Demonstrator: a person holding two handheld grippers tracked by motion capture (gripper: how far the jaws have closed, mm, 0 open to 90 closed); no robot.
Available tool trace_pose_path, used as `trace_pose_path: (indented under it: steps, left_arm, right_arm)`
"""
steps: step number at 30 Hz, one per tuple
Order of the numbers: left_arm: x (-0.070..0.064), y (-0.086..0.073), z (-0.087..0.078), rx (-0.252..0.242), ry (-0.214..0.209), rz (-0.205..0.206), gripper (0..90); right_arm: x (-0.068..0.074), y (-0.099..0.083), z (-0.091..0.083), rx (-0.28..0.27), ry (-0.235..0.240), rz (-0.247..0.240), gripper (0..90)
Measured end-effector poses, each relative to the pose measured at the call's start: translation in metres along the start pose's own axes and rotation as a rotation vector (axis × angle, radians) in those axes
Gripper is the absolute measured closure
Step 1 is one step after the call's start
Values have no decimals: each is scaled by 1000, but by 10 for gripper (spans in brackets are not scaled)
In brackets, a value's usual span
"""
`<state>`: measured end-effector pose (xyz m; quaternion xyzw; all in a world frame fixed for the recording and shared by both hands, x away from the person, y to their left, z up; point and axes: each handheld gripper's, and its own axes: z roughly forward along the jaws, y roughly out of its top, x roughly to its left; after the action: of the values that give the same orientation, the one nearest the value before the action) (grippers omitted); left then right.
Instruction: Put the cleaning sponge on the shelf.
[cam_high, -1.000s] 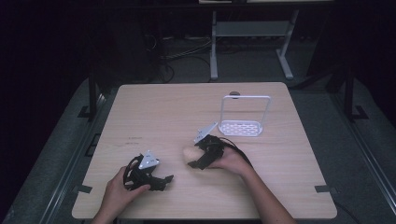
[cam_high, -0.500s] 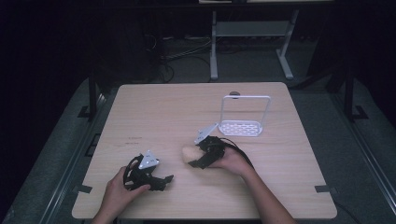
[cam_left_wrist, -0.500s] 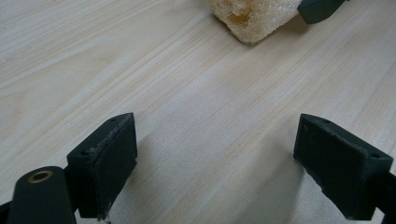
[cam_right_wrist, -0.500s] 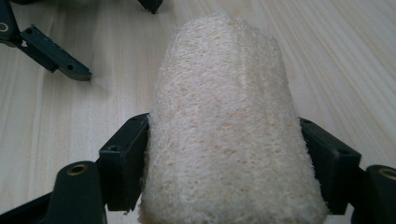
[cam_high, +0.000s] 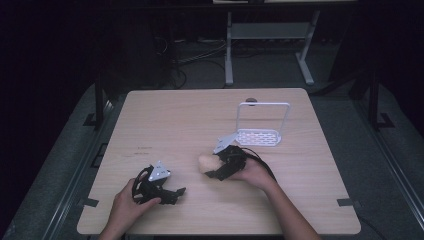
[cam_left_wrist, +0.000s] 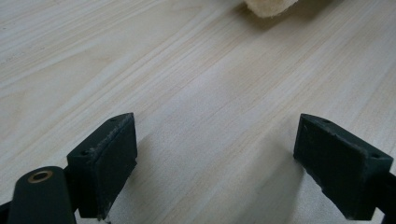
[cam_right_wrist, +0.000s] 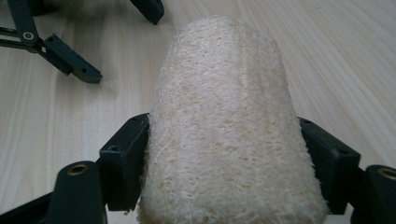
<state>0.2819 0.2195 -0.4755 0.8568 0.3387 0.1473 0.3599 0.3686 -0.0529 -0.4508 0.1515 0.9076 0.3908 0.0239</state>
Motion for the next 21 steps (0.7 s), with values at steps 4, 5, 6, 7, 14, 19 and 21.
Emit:
trace_pose_path:
  steps: [4, 5, 6, 7, 14, 19, 21]
  left_arm:
    - [0, 0, 0, 0, -1, -2, 128]
    - [0, 0, 0, 0, 0, 0, 128]
    - [0, 0, 0, 0, 1, 3, 128]
    - [0, 0, 0, 0, 1, 2, 128]
    - [0, 0, 0, 0, 0, 1, 128]
    - [0, 0, 0, 0, 0, 0, 128]
    - [0, 0, 0, 0, 0, 1, 128]
  right_arm:
    - [2, 0, -6, -10, -13, 4, 264]
    - [2, 0, -7, -13, -16, 8, 265]
    - [2, 0, -9, -17, -21, 5, 265]
    - [3, 1, -10, -18, -25, 2, 265]
    - [4, -1, -18, -27, -36, 10, 265]
    - [3, -2, -24, -39, -50, 20, 265]
    - [3, -3, -26, -43, -53, 15, 265]
